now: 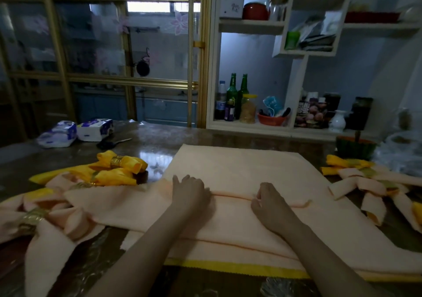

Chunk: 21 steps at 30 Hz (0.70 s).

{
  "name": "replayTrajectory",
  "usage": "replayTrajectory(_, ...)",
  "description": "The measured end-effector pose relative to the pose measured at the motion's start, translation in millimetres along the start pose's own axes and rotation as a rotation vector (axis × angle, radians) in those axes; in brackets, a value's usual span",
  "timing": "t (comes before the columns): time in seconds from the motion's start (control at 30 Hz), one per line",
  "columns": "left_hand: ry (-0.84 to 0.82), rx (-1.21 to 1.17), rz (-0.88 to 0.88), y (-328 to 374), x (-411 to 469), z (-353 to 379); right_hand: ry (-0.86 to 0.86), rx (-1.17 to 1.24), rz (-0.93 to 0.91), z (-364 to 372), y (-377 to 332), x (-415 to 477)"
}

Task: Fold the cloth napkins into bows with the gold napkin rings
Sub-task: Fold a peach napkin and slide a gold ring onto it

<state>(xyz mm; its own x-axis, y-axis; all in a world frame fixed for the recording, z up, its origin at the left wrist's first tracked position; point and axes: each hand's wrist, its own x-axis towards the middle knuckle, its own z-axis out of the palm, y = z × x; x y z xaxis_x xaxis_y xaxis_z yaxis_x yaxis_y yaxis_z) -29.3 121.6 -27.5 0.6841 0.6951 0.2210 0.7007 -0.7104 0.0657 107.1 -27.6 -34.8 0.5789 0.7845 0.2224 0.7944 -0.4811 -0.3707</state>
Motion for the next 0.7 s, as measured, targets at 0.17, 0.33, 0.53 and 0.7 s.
replayTrajectory(0.17,-0.049,-0.311,-0.105,-9.8,-6.5,17.3,-0.251,-0.097,0.084,4.0,15.7,-1.8)
replayTrajectory(0.33,-0.073,-0.455,-0.145,-27.0,-1.6,14.5,-0.274,-0.212,0.096,3.5,27.0,-4.9)
replayTrajectory(0.53,0.041,-0.463,-0.064,-30.4,0.4,11.5,0.115,0.201,0.022,-1.2,37.0,-13.6)
replayTrajectory(0.7,0.064,-0.321,-0.009,-25.2,1.8,8.4,0.223,0.107,-0.019,-1.9,30.7,-17.9)
